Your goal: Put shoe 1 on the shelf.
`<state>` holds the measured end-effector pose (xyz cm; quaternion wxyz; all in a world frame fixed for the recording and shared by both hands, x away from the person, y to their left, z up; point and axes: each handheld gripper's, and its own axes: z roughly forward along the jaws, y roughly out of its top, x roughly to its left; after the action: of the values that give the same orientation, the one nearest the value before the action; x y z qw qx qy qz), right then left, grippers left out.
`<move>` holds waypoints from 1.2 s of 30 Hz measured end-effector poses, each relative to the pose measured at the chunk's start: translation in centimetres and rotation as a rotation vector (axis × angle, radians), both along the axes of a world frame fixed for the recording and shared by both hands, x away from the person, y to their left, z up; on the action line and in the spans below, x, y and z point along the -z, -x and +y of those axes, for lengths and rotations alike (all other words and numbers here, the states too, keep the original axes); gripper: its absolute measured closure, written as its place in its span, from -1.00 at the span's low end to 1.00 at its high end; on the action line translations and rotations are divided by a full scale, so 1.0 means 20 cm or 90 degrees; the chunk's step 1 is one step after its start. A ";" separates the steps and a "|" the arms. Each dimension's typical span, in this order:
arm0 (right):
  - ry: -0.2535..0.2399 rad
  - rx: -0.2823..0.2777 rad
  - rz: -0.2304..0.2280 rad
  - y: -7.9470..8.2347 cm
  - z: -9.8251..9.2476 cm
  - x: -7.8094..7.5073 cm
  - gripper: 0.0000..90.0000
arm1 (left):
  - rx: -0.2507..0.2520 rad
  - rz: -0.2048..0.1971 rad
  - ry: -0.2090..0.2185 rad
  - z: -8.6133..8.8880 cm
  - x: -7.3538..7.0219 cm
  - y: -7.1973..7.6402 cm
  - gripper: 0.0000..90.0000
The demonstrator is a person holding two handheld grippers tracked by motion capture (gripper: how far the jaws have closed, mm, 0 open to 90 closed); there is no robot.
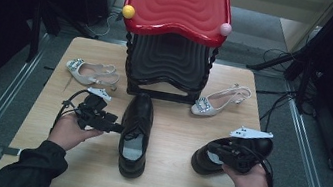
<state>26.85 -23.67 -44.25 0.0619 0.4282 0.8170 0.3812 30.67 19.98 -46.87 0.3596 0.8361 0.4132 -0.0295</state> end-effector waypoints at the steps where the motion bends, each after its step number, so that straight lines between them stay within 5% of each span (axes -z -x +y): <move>1: 0.000 0.003 -0.002 0.00 -0.01 0.00 1.00 | 0.000 -0.001 -0.001 0.00 0.00 0.00 -0.07; 22: 0.048 -0.021 0.066 -0.06 0.05 0.13 1.00 | -0.001 -0.009 -0.009 -0.01 0.01 0.02 -0.07; 36: 0.013 -0.046 0.078 -0.08 0.15 0.15 1.00 | -0.003 -0.009 -0.009 0.00 0.01 0.04 -0.09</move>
<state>28.37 -20.67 -47.17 0.0022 0.4201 0.8380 0.3481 29.96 20.03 -47.16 0.3564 0.8378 0.4131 -0.0197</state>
